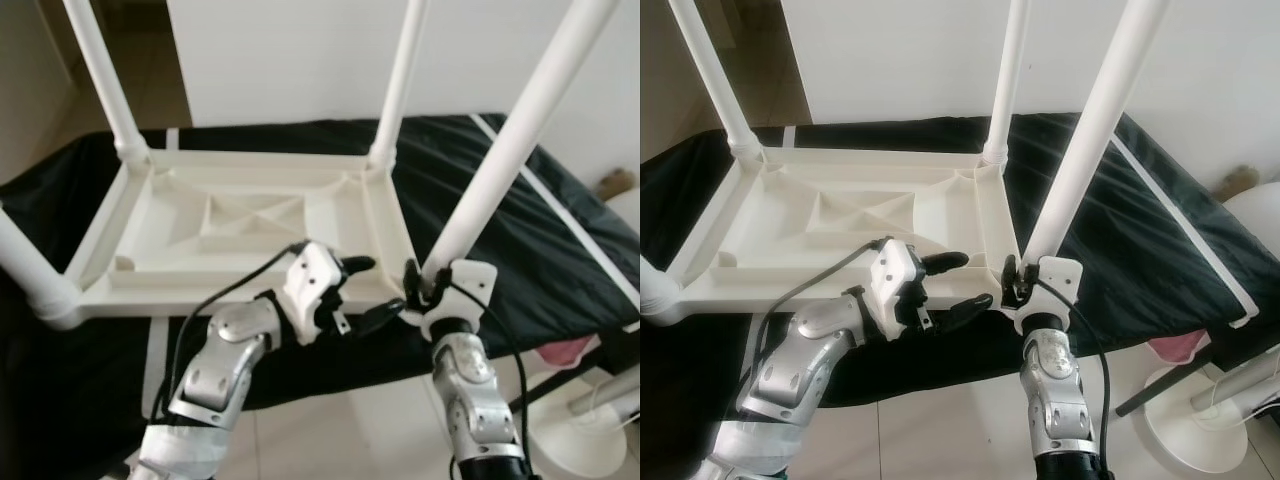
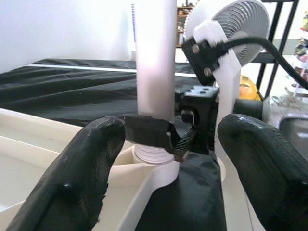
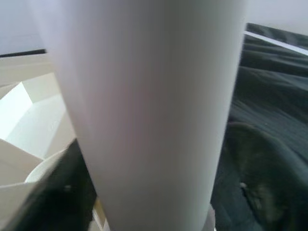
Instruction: Building children table
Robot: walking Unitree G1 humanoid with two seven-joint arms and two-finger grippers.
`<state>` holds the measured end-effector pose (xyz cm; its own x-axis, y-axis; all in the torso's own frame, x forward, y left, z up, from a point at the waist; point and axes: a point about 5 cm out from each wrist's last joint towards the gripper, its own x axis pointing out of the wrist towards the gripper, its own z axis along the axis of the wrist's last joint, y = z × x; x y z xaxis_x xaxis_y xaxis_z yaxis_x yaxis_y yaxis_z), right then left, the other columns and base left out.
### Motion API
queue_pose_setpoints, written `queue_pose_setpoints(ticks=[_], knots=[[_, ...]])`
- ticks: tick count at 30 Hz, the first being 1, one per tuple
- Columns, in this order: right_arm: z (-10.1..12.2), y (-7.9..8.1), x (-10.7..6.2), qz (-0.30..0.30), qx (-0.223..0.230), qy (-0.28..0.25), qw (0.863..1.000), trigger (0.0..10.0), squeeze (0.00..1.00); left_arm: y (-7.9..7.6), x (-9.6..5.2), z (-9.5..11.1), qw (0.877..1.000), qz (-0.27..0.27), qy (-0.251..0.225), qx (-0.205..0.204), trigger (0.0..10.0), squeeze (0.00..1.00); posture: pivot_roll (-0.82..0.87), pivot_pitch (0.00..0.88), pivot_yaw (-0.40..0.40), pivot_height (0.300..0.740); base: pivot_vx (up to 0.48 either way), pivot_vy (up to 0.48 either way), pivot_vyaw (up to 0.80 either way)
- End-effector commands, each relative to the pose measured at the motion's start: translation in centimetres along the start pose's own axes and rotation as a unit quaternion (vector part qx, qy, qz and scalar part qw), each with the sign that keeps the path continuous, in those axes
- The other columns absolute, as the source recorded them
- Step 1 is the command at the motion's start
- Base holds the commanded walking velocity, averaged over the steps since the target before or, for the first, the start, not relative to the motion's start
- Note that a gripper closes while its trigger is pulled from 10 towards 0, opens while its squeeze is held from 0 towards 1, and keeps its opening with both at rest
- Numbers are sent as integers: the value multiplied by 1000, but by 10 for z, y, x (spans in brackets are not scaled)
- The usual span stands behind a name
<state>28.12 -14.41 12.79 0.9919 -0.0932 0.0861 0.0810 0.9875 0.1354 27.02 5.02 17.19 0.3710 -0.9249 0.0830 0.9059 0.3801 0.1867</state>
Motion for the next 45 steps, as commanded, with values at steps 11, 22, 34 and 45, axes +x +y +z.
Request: queue_pose_setpoints(ticks=[11,22,34,45], knots=[[14,-11,-1,117,-21,-24,993,10000,0,1,2,2,1000,28,-2,4,10000,0,-7,35,-56,740,0,0,0],[18,-33,12,227,-72,1,971,10000,0,0,3,3,1000,22,-3,8,10000,0,-4,30,-54,740,0,0,0],[16,-30,21,352,-110,46,928,10000,0,1,4,4,1000,18,-5,10,10000,0,-2,29,-52,740,0,0,0],[7,-41,19,387,-131,81,909,0,0,0,2,5,1000,19,-5,9,10000,0,4,36,-54,740,0,0,0]])
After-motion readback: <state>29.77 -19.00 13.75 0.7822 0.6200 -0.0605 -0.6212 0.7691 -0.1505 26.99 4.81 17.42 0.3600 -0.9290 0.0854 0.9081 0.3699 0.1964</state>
